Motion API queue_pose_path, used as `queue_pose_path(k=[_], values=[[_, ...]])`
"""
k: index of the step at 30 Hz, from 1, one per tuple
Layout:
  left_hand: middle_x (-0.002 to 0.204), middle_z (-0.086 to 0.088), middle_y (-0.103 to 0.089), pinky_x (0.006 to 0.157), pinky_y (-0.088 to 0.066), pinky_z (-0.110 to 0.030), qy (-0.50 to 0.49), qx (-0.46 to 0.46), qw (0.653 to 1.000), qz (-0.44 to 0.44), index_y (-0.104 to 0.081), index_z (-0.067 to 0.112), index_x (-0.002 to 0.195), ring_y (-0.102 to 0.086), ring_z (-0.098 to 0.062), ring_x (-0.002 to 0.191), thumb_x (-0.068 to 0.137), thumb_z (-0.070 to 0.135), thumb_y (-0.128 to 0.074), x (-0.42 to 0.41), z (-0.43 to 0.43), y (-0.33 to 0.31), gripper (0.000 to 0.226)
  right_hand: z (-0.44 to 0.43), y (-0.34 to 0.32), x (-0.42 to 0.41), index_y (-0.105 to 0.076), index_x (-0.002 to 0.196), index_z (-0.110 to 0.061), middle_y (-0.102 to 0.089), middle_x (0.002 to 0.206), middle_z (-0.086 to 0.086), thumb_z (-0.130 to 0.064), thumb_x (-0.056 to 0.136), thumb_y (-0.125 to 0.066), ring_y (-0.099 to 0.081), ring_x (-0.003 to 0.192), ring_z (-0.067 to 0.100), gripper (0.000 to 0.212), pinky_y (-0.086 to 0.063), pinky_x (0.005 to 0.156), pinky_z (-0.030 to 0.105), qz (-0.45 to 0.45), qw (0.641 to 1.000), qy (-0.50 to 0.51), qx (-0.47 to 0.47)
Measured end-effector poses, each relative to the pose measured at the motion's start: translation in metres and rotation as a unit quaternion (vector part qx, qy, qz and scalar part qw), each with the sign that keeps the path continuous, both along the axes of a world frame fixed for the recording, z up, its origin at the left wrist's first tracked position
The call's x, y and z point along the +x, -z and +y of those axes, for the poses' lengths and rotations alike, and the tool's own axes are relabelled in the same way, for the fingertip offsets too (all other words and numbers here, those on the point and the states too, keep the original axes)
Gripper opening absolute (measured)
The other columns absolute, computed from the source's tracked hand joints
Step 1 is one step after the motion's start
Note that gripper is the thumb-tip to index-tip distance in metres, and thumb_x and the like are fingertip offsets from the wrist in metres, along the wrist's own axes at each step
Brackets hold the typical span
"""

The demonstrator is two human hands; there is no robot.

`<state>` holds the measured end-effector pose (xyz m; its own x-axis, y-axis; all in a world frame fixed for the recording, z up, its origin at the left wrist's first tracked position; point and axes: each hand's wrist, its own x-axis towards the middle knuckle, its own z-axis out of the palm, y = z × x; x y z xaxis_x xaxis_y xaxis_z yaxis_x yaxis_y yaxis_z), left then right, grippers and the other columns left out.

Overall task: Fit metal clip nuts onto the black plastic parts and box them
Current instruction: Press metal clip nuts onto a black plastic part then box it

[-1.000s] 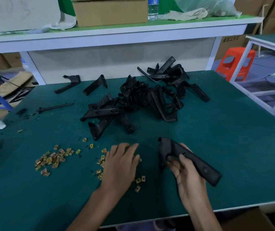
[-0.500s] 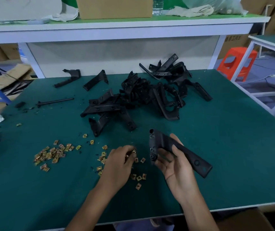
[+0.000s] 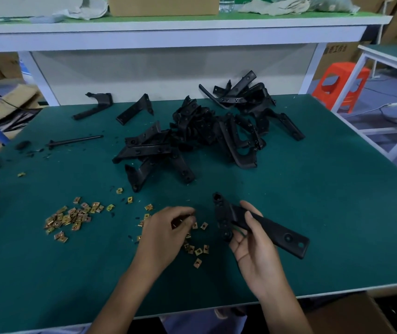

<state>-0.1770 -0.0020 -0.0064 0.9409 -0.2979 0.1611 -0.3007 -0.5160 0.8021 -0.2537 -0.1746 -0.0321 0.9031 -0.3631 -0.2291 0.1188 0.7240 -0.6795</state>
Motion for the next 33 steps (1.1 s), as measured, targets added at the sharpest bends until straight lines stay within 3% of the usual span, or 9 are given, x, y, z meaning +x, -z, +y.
queue_pose_path(k=[8, 14, 19, 22, 26, 30, 33], values=[[0.094, 0.024, -0.071, 0.077, -0.044, -0.004, 0.005, 0.026, 1.0, -0.004, -0.074, 0.031, 0.102, -0.062, 0.011, 0.093, 0.094, 0.028, -0.068, -0.0012, 0.0065, 0.0023, 0.011, 0.0004, 0.0001, -0.001, -0.069, 0.123, -0.019, -0.071, 0.12, 0.02, -0.025, 0.091, -0.063, -0.072, 0.094, 0.025, 0.033, -0.06, 0.073, 0.032, -0.005, 1.0, -0.004, -0.005], [0.081, 0.028, -0.071, 0.068, -0.044, -0.003, 0.007, -0.01, 0.999, 0.029, -0.076, 0.033, 0.092, -0.066, 0.009, 0.082, 0.091, 0.025, -0.073, -0.0023, 0.0082, 0.0014, 0.008, 0.0012, -0.0019, -0.0015, -0.065, 0.125, -0.015, -0.071, 0.119, 0.021, -0.024, 0.09, -0.063, -0.073, 0.093, 0.027, 0.036, -0.06, 0.072, 0.032, -0.01, 1.0, -0.008, -0.007], [0.088, 0.025, -0.072, 0.072, -0.044, -0.005, 0.029, -0.029, 0.998, 0.051, -0.071, 0.034, 0.089, -0.066, 0.007, 0.088, 0.092, 0.027, -0.071, 0.0012, 0.0099, 0.003, 0.008, 0.0007, -0.0003, -0.0017, -0.069, 0.12, -0.017, -0.072, 0.117, 0.02, -0.024, 0.09, -0.064, -0.072, 0.091, 0.026, 0.032, -0.06, 0.073, 0.033, -0.008, 1.0, -0.007, -0.008], [0.09, 0.019, -0.073, 0.072, -0.047, -0.007, 0.02, -0.098, 0.991, 0.09, -0.073, 0.033, 0.091, -0.067, 0.002, 0.087, 0.091, 0.025, -0.073, 0.0026, 0.0091, 0.0036, 0.008, 0.001, 0.0, -0.0015, -0.071, 0.118, -0.019, -0.071, 0.117, 0.02, -0.024, 0.09, -0.064, -0.072, 0.092, 0.026, 0.029, -0.06, 0.074, 0.033, -0.008, 1.0, -0.008, -0.008], [0.099, 0.027, -0.069, 0.076, -0.045, -0.004, 0.035, -0.097, 0.988, 0.114, -0.07, 0.042, 0.102, -0.064, 0.007, 0.094, 0.096, 0.031, -0.066, 0.0039, 0.0076, 0.0031, 0.013, 0.0012, -0.0002, -0.0016, -0.073, 0.117, -0.02, -0.072, 0.116, 0.02, -0.025, 0.089, -0.065, -0.072, 0.092, 0.025, 0.029, -0.06, 0.073, 0.033, -0.007, 1.0, -0.008, -0.012], [0.083, 0.015, -0.07, 0.068, -0.05, -0.014, 0.027, -0.136, 0.979, 0.153, -0.071, 0.038, 0.09, -0.062, 0.001, 0.073, 0.096, 0.029, -0.065, 0.0054, 0.0043, 0.0028, 0.013, 0.0013, -0.0013, -0.0016, -0.072, 0.117, -0.019, -0.071, 0.116, 0.02, -0.025, 0.088, -0.065, -0.071, 0.093, 0.026, 0.031, -0.061, 0.074, 0.033, -0.002, 1.0, -0.008, -0.011], [0.083, 0.012, -0.073, 0.066, -0.05, -0.013, 0.006, -0.152, 0.975, 0.161, -0.074, 0.034, 0.092, -0.066, 0.0, 0.073, 0.093, 0.025, -0.071, 0.0066, 0.0032, 0.0019, 0.01, 0.0012, -0.0023, -0.0021, -0.072, 0.118, -0.019, -0.072, 0.115, 0.02, -0.025, 0.088, -0.065, -0.072, 0.092, 0.026, 0.031, -0.061, 0.074, 0.033, -0.003, 1.0, -0.012, -0.012]])
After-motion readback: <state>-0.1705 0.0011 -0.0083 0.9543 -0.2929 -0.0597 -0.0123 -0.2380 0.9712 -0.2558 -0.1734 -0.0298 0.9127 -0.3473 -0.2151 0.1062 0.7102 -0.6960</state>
